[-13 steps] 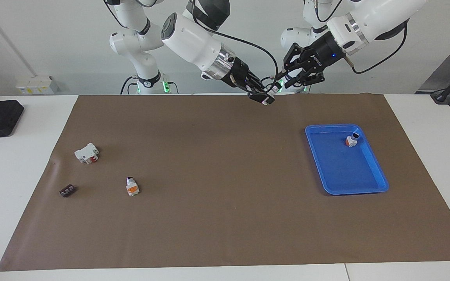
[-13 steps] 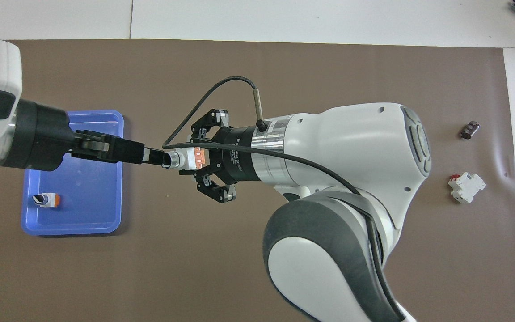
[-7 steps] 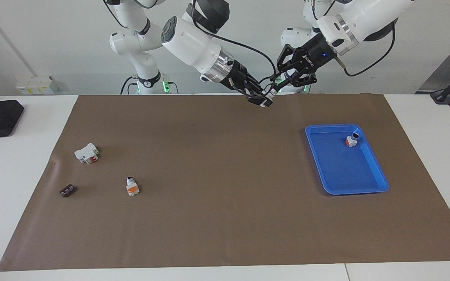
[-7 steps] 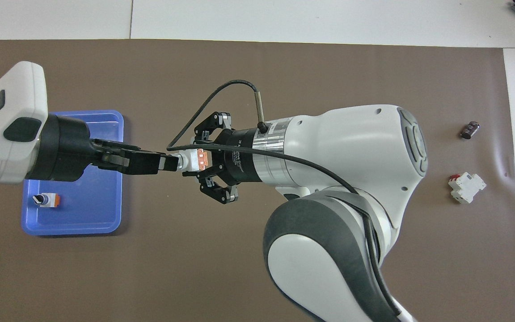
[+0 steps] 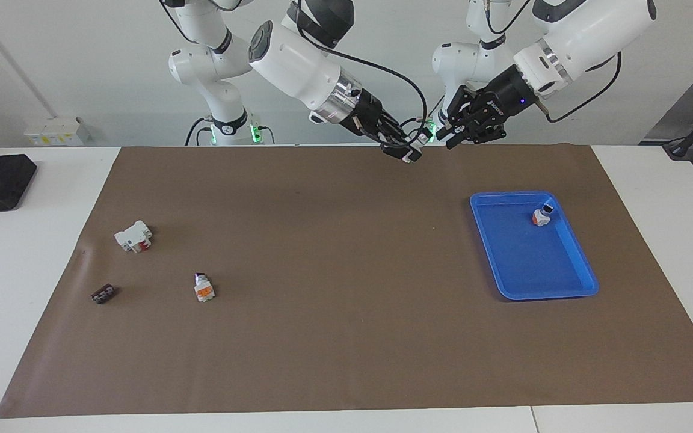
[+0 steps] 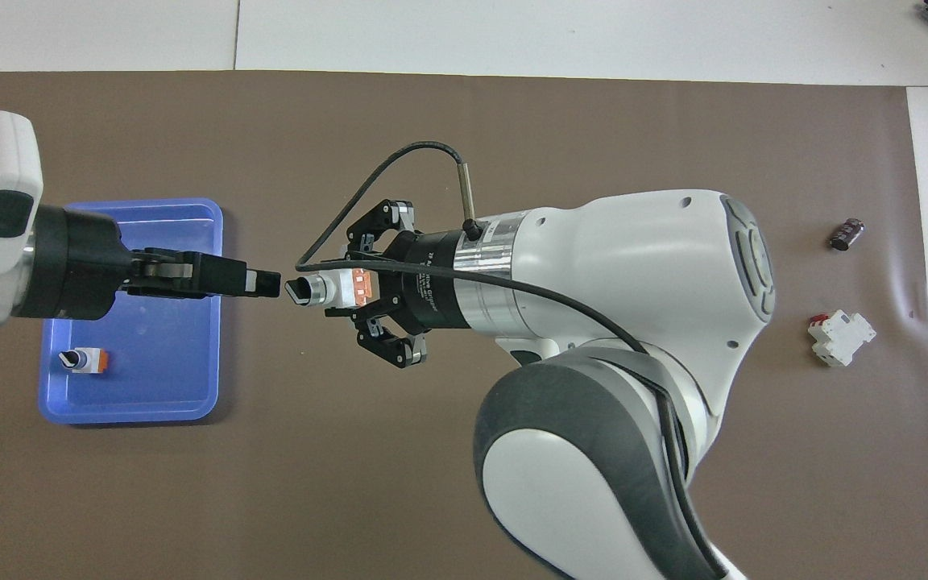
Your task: Turn and place switch with both arms
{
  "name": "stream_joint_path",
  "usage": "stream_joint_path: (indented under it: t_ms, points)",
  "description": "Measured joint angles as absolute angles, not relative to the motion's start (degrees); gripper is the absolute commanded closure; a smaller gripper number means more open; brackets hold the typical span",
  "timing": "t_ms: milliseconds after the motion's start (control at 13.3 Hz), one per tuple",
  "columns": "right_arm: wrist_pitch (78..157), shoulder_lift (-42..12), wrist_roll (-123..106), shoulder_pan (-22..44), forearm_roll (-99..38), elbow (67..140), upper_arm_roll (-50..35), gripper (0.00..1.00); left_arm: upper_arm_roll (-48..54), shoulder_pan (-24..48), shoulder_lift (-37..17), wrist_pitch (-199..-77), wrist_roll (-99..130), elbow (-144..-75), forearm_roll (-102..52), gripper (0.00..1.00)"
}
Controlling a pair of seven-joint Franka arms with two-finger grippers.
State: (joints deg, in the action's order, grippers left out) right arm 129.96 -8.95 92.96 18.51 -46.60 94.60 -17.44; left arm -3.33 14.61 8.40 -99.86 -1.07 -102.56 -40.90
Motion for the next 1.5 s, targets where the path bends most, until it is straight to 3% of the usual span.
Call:
stream_joint_path:
  t_ms: [1124, 1498]
  points:
    - [132.1, -8.9, 94.2, 19.1, -46.6, 94.9, -17.2, 1.0, -1.4, 15.8, 9.0, -104.8, 19.4, -103.0, -43.9, 0.68]
    - [132.1, -8.9, 94.2, 19.1, -46.6, 95.0, -16.9, 1.0, -1.5, 16.1, 9.0, -105.7, 15.8, -103.3, -43.8, 0.78]
